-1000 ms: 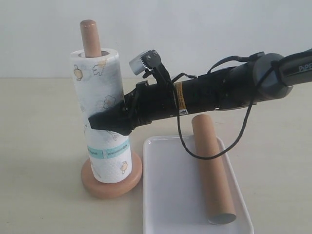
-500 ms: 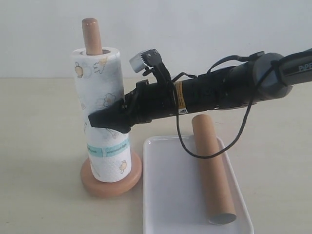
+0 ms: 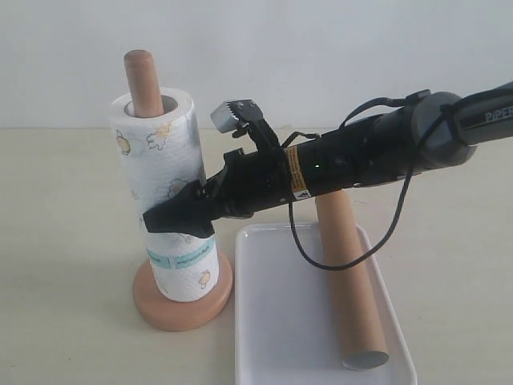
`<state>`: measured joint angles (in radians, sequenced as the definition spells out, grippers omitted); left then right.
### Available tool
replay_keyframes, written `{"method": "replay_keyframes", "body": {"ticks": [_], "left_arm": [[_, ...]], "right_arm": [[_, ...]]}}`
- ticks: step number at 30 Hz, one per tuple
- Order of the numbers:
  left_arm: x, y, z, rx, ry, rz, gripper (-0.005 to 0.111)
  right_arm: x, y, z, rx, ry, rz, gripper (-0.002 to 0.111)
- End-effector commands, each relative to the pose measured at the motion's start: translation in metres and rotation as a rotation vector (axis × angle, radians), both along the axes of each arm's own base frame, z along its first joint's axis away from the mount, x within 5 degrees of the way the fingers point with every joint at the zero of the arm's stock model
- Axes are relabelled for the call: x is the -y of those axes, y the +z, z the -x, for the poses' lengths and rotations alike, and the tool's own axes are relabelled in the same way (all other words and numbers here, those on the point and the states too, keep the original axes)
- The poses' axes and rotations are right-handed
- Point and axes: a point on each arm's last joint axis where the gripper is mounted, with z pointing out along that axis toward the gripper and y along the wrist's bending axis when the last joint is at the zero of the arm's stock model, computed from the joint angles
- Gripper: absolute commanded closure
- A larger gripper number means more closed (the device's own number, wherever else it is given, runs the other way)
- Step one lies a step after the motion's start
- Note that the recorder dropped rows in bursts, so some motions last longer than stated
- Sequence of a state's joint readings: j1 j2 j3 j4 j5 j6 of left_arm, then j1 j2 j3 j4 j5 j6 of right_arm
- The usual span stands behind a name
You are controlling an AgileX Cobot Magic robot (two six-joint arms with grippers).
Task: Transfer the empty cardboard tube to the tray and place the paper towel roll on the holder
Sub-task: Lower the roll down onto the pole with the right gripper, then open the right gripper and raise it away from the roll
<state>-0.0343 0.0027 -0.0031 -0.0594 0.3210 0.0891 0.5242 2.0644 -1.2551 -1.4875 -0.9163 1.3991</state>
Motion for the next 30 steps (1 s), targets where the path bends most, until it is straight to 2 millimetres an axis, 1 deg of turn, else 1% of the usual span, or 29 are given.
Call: {"method": "replay_keyframes", "body": {"ticks": [1,8,11,16,22,30], "left_arm": [[0.0,-0.001,0.0,0.002,0.004,0.001,0.103],[0.0,-0.001,0.0,0.004,0.004,0.002,0.103],[0.0,-0.001,0.0,0.004,0.004,0.002,0.103],[0.0,-0.001,0.0,0.004,0.004,0.002,0.103],[0.0,-0.001,0.0,0.002,0.004,0.001,0.103],[0.0,-0.001,0.0,0.002,0.004,0.001,0.103]], "right_arm": [[0.0,0.005,0.001,0.004,0.011,-0.013,0.003],[0.0,0.005,0.001,-0.002,0.014,-0.016,0.003],[0.001,0.011,0.002,0.015,0.018,-0.015,0.003],[0.004,0.033,0.006,0.076,0.018,-0.017,0.003],[0.008,0.059,0.012,0.105,0.01,-0.024,0.003],[0.016,0.094,0.025,0.151,0.027,-0.024,0.003]]}}
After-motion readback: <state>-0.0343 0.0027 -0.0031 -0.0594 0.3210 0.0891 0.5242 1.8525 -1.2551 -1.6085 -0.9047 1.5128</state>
